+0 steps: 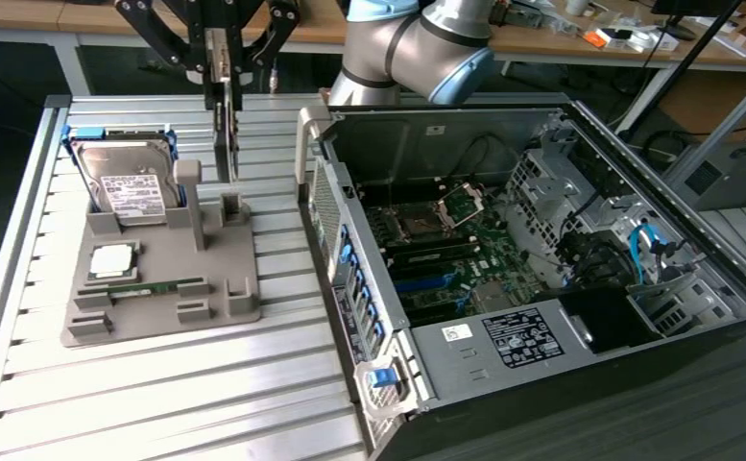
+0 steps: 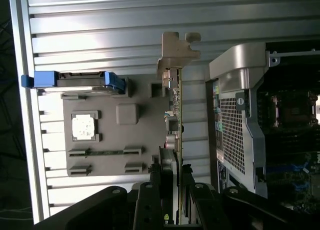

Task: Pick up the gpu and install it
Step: 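Pick up the gpu and move the gpu toward the slot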

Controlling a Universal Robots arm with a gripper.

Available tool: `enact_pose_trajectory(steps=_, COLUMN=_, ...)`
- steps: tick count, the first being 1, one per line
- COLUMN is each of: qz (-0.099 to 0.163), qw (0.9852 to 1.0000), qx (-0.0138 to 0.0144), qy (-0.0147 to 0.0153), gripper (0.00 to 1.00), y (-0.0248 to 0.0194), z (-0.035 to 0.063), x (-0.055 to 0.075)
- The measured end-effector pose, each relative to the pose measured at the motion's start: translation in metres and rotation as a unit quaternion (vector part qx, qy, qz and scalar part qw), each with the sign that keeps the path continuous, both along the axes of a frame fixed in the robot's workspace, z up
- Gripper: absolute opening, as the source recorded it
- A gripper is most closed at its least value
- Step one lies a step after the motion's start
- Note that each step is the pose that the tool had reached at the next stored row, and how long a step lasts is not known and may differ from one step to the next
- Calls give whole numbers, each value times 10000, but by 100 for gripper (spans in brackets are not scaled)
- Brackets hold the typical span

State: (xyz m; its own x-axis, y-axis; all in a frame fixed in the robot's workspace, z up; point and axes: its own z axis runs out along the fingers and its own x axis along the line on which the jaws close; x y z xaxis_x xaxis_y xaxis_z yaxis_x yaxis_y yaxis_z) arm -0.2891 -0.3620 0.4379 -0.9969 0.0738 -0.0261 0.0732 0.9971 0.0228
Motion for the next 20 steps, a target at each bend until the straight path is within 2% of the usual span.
enact_pose_trajectory(steps=10, qz=1, qw=10000, qx=0, qy=1, gripper=27, y=-3, z=24, x=1)
enact_pose_trajectory(steps=16, qz=-5, qw=10000, qx=1, qy=0, gripper=27, y=-69, z=23, x=25)
enact_pose_trajectory(steps=20, qz=-4, qw=10000, qx=0, qy=7, gripper=27, y=-100, z=23, x=122)
